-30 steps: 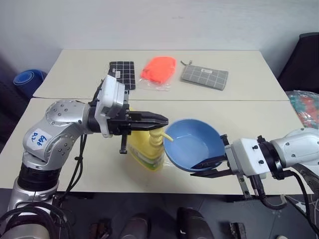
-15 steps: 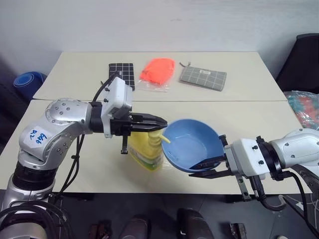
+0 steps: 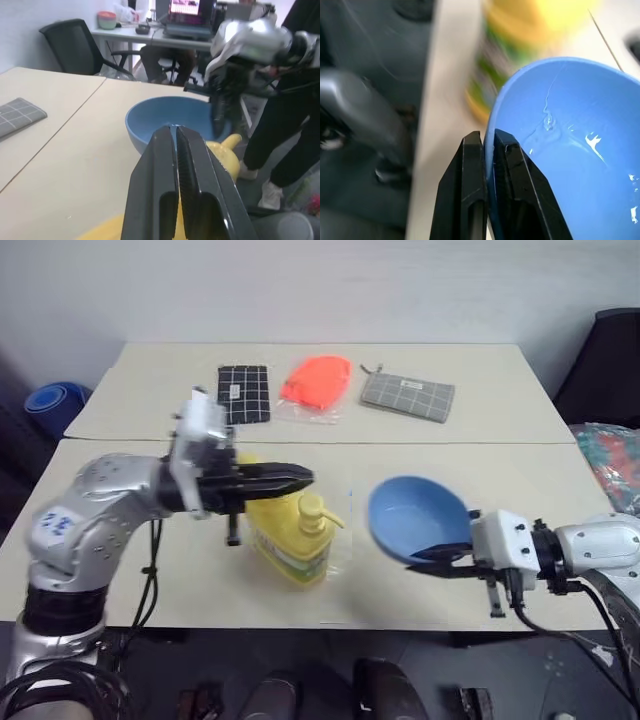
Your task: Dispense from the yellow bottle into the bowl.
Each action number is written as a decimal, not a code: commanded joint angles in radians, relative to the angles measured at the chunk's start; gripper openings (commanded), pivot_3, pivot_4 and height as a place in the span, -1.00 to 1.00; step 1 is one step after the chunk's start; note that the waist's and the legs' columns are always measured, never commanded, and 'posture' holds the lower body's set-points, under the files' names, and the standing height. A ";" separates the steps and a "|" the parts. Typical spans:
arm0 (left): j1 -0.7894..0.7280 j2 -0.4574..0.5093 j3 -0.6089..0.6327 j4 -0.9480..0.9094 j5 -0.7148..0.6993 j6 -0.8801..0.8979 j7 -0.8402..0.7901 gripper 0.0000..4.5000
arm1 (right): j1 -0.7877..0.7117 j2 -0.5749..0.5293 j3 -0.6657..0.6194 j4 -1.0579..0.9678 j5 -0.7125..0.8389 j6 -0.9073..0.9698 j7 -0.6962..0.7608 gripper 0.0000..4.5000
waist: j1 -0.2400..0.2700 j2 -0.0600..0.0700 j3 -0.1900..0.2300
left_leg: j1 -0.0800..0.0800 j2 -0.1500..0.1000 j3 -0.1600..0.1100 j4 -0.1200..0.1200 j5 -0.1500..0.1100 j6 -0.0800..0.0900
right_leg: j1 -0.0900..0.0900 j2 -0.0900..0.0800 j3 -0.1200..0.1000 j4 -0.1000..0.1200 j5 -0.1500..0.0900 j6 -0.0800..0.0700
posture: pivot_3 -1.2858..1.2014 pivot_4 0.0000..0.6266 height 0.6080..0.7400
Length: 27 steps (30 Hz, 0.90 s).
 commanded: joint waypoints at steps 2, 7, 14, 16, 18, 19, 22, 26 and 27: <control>0.132 0.080 0.193 0.046 0.027 -0.074 -0.043 -0.91 | -0.060 0.108 0.037 0.362 -0.124 -0.267 0.029 -1.00 | -0.011 0.000 0.000 | 0.001 0.000 0.001 -0.001 0.000 0.000 | 0.000 0.000 0.000 0.000 0.000 0.000 | 0.03 -0.52 1.00; 0.375 0.084 0.332 0.096 0.147 -0.229 -0.054 -0.91 | -0.209 0.212 0.089 0.789 -0.250 -0.494 0.023 -1.00 | -0.023 0.005 0.003 | 0.001 0.000 0.002 -0.001 0.000 0.000 | -0.001 0.000 0.001 0.001 0.000 0.000 | 0.03 -0.52 1.00; 0.663 0.010 0.368 0.131 0.303 -0.438 -0.058 0.02 | -0.304 0.279 0.040 1.015 -0.212 -0.682 0.058 -0.15 | -0.019 0.006 0.004 | 0.000 0.000 0.002 -0.001 0.000 0.000 | -0.002 0.000 0.002 0.000 0.000 -0.001 | 0.03 -0.52 1.00; 0.708 -0.011 0.351 0.151 0.345 -0.485 -0.055 0.30 | -0.276 0.275 0.001 0.959 -0.152 -0.660 0.070 0.17 | -0.015 0.007 0.005 | 0.000 0.000 0.002 -0.001 0.000 0.000 | -0.001 0.000 0.002 0.000 0.000 -0.001 | 0.03 -0.52 1.00; 0.749 -0.027 0.326 0.168 0.391 -0.549 -0.069 0.55 | -0.199 0.273 -0.048 0.850 -0.066 -0.604 0.078 0.46 | -0.009 0.007 0.005 | 0.000 0.000 0.002 0.000 0.000 0.000 | -0.001 -0.001 0.002 0.000 0.000 0.000 | 0.03 -0.52 1.00; 0.762 -0.036 0.321 0.172 0.397 -0.562 -0.070 0.72 | -0.152 0.271 -0.071 0.782 -0.028 -0.575 0.080 0.63 | -0.005 0.008 0.005 | 0.000 0.000 0.002 -0.001 0.000 0.000 | -0.001 0.000 0.001 0.000 0.000 0.000 | 0.03 -0.52 1.00; 0.782 -0.080 0.301 0.217 0.456 -0.681 -0.048 0.85 | 0.049 0.261 -0.158 0.499 0.078 -0.481 0.029 0.99 | 0.009 0.009 0.005 | 0.000 0.001 0.002 -0.002 -0.001 0.000 | -0.001 0.000 0.001 -0.001 0.000 0.000 | 0.03 -0.52 1.00; 0.785 -0.125 0.265 0.295 0.560 -0.839 0.009 0.85 | 0.324 0.257 -0.232 0.230 0.126 -0.413 -0.003 0.99 | 0.010 0.010 0.005 | 0.001 0.000 0.002 -0.001 -0.002 0.001 | 0.001 -0.001 0.002 -0.002 0.000 0.000 | 0.03 -0.52 1.00; 0.805 -0.134 0.256 0.304 0.571 -0.853 0.012 0.85 | 0.393 0.257 -0.246 0.230 0.097 -0.460 0.023 0.99 | 0.003 0.008 0.005 | 0.001 0.000 0.002 -0.001 -0.002 0.001 | 0.002 0.000 0.002 -0.002 0.000 0.000 | 0.03 -0.52 1.00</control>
